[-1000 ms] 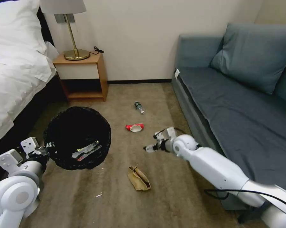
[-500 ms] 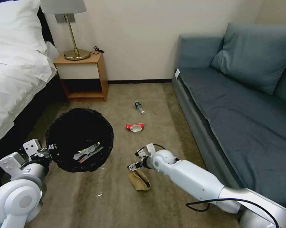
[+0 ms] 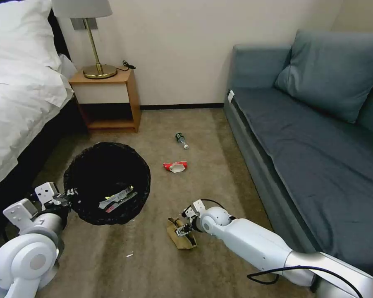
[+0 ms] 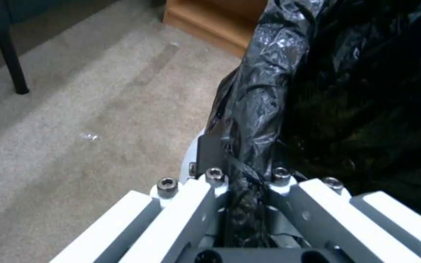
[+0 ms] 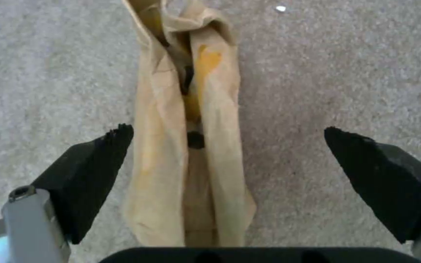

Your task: Pick up the trash bin, then pick up the garbage on the floor and place it into the trash bin.

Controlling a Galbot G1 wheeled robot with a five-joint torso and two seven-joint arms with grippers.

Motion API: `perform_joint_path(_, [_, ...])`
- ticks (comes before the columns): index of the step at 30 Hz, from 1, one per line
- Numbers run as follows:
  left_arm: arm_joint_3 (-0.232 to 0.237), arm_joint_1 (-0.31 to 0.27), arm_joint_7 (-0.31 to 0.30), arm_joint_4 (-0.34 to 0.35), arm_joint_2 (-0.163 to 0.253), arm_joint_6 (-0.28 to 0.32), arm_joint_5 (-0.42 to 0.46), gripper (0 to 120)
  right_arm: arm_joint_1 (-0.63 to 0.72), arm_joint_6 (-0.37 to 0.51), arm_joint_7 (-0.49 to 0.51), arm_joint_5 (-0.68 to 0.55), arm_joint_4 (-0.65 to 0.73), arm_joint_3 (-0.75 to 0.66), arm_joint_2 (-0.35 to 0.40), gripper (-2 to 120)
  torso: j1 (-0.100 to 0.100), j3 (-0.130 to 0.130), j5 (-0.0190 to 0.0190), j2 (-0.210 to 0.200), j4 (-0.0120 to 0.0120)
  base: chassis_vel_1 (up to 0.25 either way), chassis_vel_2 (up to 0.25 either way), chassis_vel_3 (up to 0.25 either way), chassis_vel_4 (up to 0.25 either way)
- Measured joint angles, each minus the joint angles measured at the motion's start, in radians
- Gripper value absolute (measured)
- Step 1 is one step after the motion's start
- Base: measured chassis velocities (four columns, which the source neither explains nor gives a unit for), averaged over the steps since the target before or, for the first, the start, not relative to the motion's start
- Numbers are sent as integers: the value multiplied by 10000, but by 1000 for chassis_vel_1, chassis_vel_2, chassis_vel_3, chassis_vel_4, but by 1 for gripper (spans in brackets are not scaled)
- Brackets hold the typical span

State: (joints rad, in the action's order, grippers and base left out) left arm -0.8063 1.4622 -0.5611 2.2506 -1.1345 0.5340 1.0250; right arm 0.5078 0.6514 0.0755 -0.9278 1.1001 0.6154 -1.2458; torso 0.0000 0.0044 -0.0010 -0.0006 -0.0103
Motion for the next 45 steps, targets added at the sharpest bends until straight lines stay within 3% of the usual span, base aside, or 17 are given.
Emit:
perform_joint_path(35, [139,28,23,144,-60,-1,-54,1,192,-681,-1069,1383,-1555,-39,-562,98,0,1,0,0,-2,0,0,0,0])
perform_joint_path(45, [204,-25,-5,108,-11,-1,-57,1,218,-823,-1437,1295,-1552,-84,-540,61,0,0,0,0,-1,0,0,0,0])
